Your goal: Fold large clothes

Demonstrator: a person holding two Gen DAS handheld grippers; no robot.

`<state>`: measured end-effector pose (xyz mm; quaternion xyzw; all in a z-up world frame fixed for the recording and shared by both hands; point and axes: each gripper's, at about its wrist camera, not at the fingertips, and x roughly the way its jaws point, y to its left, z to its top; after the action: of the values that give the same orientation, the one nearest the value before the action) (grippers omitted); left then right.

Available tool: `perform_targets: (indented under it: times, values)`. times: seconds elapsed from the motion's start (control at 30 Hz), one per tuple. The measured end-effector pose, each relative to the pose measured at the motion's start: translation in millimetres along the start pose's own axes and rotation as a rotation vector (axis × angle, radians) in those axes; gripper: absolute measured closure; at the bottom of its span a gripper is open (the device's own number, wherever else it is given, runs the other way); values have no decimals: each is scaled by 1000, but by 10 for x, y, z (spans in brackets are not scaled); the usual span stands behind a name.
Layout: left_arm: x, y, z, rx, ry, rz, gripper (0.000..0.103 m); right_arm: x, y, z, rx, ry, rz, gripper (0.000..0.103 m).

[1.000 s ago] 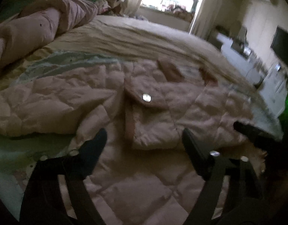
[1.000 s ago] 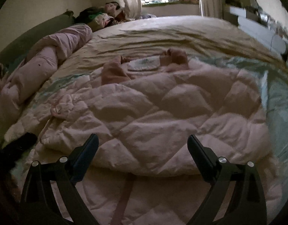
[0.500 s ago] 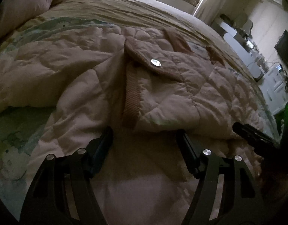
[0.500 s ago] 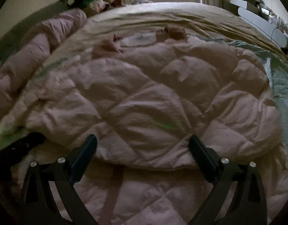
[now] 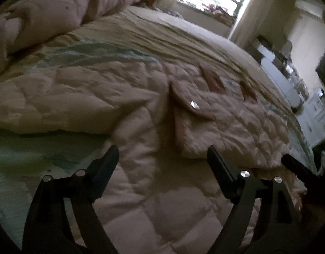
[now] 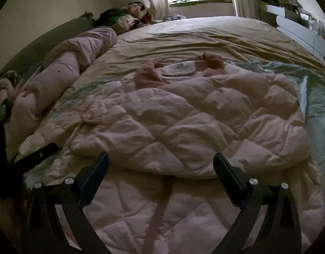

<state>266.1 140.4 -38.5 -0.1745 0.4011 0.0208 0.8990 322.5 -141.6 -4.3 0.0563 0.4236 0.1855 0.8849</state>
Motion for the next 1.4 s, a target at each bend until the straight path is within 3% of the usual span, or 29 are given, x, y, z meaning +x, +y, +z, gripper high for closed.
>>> perform_targets:
  times: [0.33,0.6,1.13,1.4]
  values:
    - [-221,430,165,-61,-64,135,13,-37,669,158,-135,-21,62,5]
    - [-392,877,242,-156,-92,221,13,23,1234,263,-232,-25,122,5]
    - [-842,1694,268,-337,-185,336,13,312,2405,306,-434,23,253,5]
    - [-866,2116,218,-438,-192,389,9,556,2867,250,-504,59,282,5]
